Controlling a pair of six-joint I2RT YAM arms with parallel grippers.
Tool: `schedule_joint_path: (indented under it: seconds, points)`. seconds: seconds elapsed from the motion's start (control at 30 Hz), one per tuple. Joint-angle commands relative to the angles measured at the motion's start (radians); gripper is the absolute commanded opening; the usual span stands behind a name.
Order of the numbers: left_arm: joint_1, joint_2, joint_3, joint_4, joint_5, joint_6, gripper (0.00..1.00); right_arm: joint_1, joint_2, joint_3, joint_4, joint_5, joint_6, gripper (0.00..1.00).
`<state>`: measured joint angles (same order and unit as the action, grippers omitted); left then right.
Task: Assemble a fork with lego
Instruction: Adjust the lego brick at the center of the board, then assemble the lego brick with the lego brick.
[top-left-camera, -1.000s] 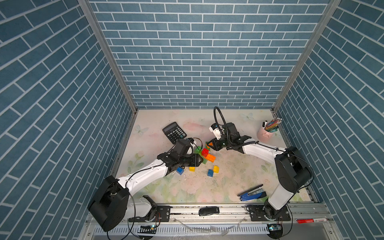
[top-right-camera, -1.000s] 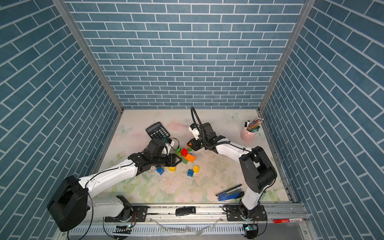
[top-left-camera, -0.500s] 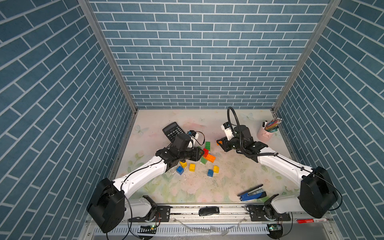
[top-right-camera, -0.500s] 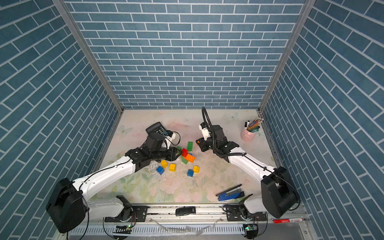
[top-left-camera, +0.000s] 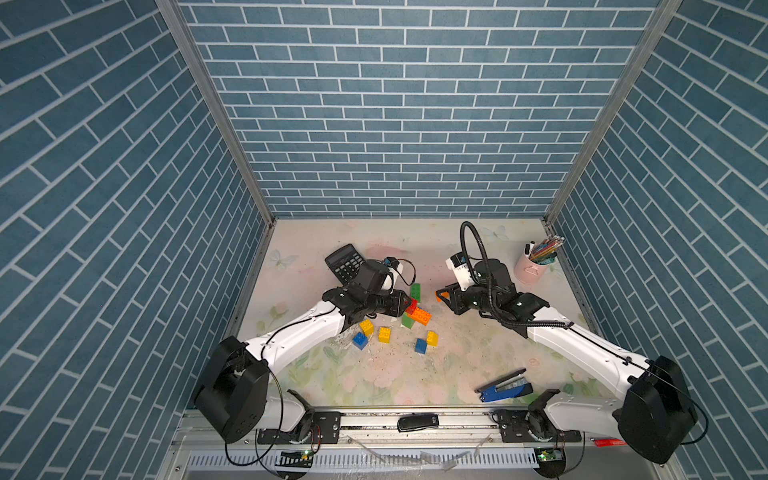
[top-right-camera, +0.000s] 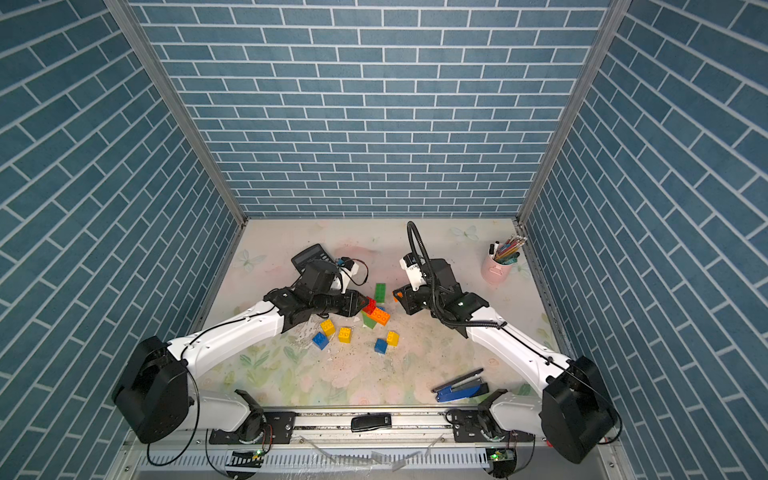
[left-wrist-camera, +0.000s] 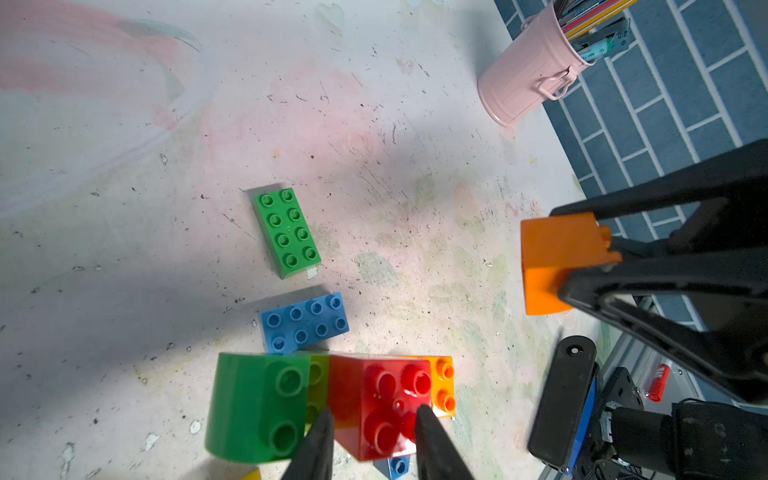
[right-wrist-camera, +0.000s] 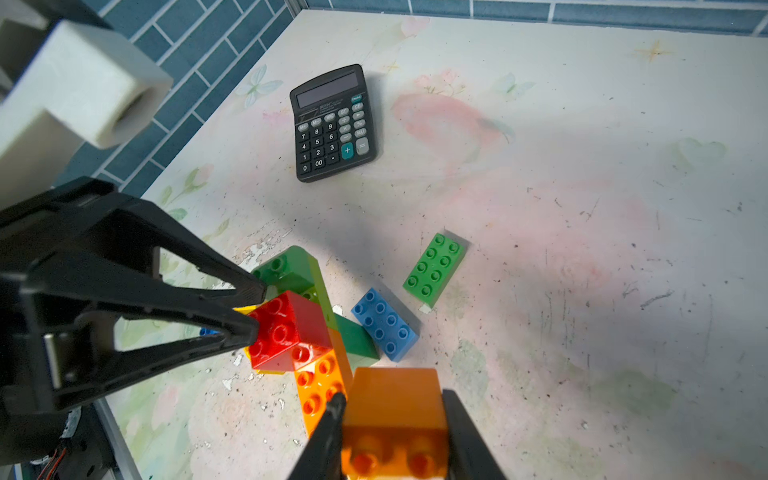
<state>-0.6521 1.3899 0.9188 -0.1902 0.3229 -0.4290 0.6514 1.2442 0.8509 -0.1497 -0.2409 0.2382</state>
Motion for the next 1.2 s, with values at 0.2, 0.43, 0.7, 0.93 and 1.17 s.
schedule_joint_path:
  seconds: [0.2,0.43,0.7,0.93,1.17]
  points:
    - [0.006,0.016,0.009,-0.002,0.017,0.011,0.33,0.057,-0.058,-0.057,0.078,0.017,-0.049,0.00]
    - [0.007,0.011,0.000,-0.006,0.014,0.006,0.32,0.094,-0.013,-0.062,0.067,0.015,-0.192,0.00]
    - [0.007,0.015,-0.009,0.003,0.013,-0.003,0.32,0.164,0.062,0.006,-0.054,0.035,-0.155,0.00]
    - [0.006,0.017,-0.006,-0.005,0.016,-0.001,0.32,0.170,0.104,0.056,-0.142,0.072,-0.187,0.00]
    - [0.007,0.020,-0.015,0.007,0.016,-0.008,0.32,0.172,0.137,0.112,-0.206,0.080,-0.232,0.00]
